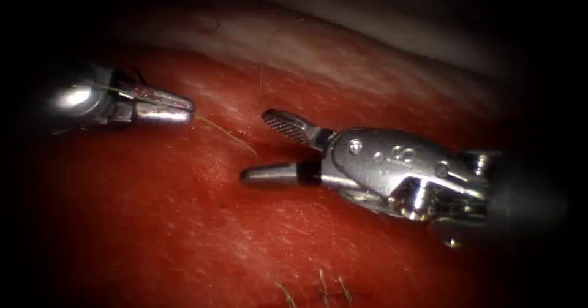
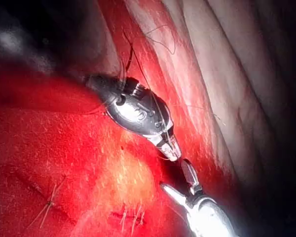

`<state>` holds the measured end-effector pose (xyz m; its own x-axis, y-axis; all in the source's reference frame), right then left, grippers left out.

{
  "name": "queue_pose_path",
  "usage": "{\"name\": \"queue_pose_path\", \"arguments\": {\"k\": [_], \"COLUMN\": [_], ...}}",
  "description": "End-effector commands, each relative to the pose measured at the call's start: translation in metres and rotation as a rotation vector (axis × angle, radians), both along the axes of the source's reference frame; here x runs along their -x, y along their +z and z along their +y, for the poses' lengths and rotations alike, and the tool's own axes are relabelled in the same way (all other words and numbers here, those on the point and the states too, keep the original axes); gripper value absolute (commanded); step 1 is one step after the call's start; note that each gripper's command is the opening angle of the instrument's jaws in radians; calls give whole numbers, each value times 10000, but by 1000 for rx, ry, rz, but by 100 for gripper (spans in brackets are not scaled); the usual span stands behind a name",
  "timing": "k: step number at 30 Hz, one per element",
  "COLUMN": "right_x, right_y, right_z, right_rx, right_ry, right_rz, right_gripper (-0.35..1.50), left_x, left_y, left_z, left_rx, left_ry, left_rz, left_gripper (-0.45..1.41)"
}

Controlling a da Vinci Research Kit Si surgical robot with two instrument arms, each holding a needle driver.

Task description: Wound Closure

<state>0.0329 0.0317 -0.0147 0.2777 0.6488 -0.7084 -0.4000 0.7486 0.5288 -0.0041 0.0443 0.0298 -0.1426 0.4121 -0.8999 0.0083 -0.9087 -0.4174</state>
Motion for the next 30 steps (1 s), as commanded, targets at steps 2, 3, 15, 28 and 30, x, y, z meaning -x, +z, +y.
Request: {"name": "queue_pose_path", "arguments": {"k": [2,3,15,28,30], "right_x": [-15,-16,-20,-23,-23], "right_y": [3,3,2,-1,-1], "right_z": [4,5,10,9,7], "right_rx": [9,30,99,145,147], "right_ry": [-1,-7,-58,-88,-110], "right_rz": [-2,-12,-116,-132,-144], "right_gripper": [103,101,44,-35,-35], "left_x": [11,16,34,45,46], "left_y": [7,7,10,16,15], "left_z": [-7,-9,-15,-21,-21], "left_rx": [0,1,5,11,10], "left_ry": [7,9,18,35,37], "left_rz": [-3,-5,-1,21,19], "left_gripper": [-35,-35,-35,-35,-35]}}
